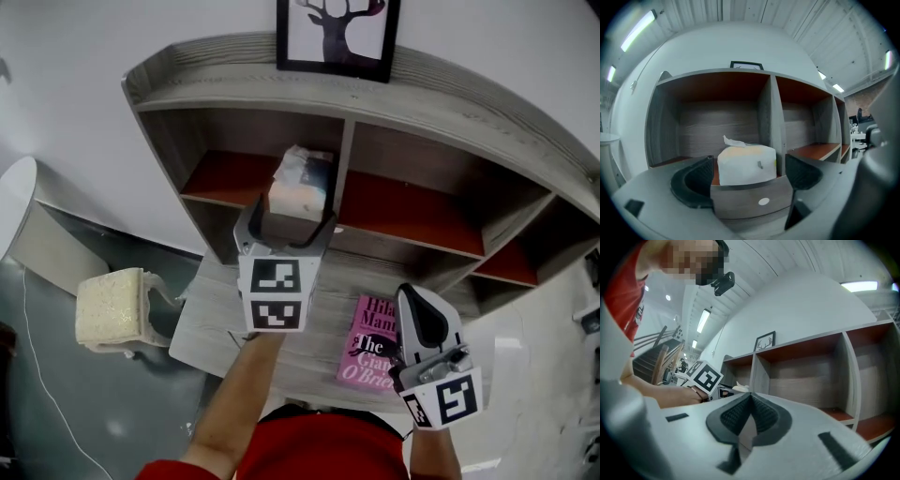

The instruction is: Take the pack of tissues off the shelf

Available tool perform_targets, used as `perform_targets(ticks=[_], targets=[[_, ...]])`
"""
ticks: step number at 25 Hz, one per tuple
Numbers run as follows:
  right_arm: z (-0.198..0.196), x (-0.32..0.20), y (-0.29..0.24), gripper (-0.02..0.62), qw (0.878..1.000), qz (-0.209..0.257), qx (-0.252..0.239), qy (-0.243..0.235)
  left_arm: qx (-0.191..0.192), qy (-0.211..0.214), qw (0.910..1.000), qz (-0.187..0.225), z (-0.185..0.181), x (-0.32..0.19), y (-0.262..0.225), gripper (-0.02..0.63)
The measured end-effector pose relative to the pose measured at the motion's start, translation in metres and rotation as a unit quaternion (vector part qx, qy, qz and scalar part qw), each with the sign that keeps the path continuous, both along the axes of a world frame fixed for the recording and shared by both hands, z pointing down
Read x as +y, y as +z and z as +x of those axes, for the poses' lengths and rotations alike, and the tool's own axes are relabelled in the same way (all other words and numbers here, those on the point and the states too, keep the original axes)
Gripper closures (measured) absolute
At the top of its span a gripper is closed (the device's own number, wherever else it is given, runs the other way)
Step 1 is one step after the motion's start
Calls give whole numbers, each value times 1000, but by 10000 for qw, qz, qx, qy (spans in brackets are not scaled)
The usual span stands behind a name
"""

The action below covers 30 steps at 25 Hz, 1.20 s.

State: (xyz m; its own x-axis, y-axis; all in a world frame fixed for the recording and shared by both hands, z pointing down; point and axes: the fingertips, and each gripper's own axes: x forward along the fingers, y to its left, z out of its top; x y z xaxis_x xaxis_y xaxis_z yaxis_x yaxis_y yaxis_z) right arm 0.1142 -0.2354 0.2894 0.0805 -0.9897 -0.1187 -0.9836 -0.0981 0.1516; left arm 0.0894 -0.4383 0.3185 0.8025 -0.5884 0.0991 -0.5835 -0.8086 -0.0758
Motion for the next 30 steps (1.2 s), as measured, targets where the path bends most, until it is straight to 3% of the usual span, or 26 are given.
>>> perform_targets(ticks=[10, 30], targets=[[30, 9, 4, 591, 9999, -17, -79, 63, 60, 103, 9999, -60, 7, 0, 1, 170], [37, 12, 4, 591, 9999, -55, -44, 78, 16, 52, 9997, -239, 6, -10, 9, 173]])
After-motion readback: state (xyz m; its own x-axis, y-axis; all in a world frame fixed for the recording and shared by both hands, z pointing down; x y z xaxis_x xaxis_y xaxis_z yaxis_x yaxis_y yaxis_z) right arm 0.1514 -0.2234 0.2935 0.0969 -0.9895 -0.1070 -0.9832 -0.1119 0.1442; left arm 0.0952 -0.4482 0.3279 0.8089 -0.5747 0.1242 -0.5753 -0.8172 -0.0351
